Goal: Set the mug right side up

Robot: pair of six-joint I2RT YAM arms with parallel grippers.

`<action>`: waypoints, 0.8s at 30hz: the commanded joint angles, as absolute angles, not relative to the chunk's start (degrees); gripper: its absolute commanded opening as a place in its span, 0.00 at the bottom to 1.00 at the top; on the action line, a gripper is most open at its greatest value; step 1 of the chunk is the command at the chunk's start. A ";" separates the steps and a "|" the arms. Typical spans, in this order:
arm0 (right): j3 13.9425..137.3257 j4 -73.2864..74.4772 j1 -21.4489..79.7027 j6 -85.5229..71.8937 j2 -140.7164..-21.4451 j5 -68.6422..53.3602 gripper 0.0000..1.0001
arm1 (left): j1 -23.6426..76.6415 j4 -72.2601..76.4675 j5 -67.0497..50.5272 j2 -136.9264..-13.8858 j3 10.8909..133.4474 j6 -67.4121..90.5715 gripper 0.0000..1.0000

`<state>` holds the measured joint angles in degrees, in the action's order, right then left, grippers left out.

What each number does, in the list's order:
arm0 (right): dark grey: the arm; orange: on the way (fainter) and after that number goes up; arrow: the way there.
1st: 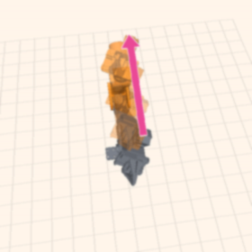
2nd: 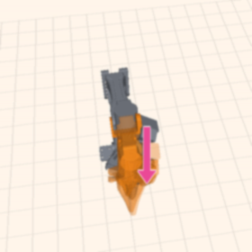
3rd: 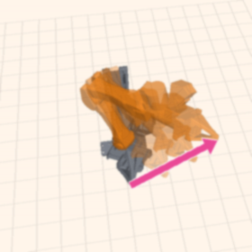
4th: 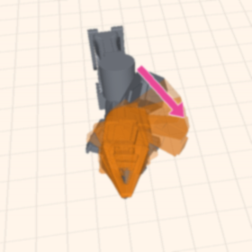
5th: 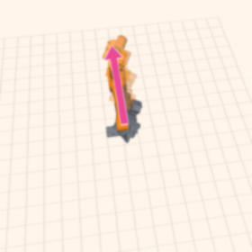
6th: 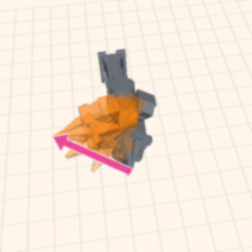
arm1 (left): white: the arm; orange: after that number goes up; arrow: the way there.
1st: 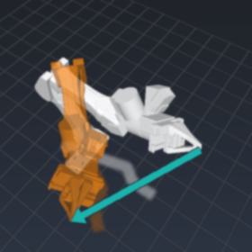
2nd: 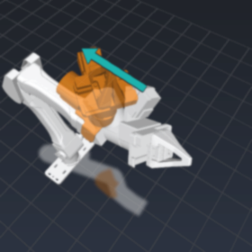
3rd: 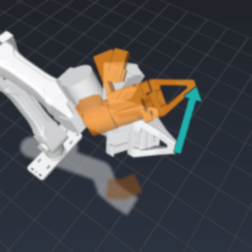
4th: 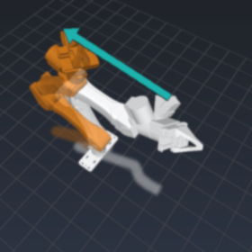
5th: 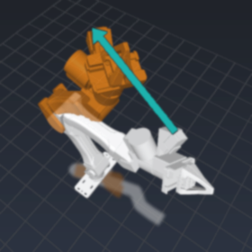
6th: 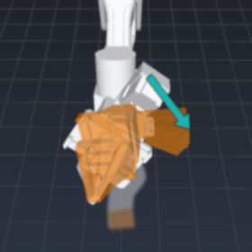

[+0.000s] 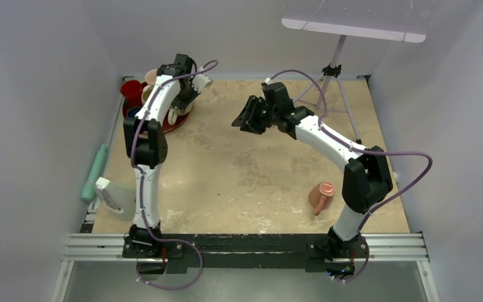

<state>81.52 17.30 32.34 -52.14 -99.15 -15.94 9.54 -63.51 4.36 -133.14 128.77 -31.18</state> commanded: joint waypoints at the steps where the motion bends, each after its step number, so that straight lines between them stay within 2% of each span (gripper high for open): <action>1: 82.63 17.87 32.30 -50.65 -95.84 -14.46 0.46 | 8.23 -60.23 11.95 -134.32 132.19 -34.35 0.00; 12: 82.75 18.10 32.31 -50.64 -95.90 -14.15 0.45 | 8.26 -59.40 8.86 -133.90 129.68 -36.65 0.00; 13: 82.80 18.16 32.22 -50.68 -96.00 -14.23 0.45 | 8.26 -59.03 8.98 -133.96 129.51 -36.61 0.08; 14: 82.99 18.21 32.25 -50.56 -96.11 -14.24 0.45 | 8.26 -58.44 9.30 -133.88 129.28 -36.38 0.21; 15: 83.06 18.29 32.28 -50.47 -96.27 -14.24 0.45 | 8.26 -57.73 9.59 -133.72 129.11 -36.06 0.29; 18: 83.36 18.38 32.24 -50.29 -96.34 -14.28 0.45 | 8.26 -55.91 9.39 -132.40 128.97 -35.12 0.45; 20: 83.63 18.56 32.23 -50.07 -96.35 -14.24 0.45 | 8.26 -54.18 8.94 -131.08 128.87 -34.46 0.53; 24: 84.80 20.90 32.22 -48.31 -96.35 -12.05 0.45 | 8.35 -51.10 7.24 -128.04 128.51 -32.91 0.55</action>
<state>81.58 19.18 32.34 -50.96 -98.83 -15.20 8.69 -56.12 7.94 -134.98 128.46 -34.74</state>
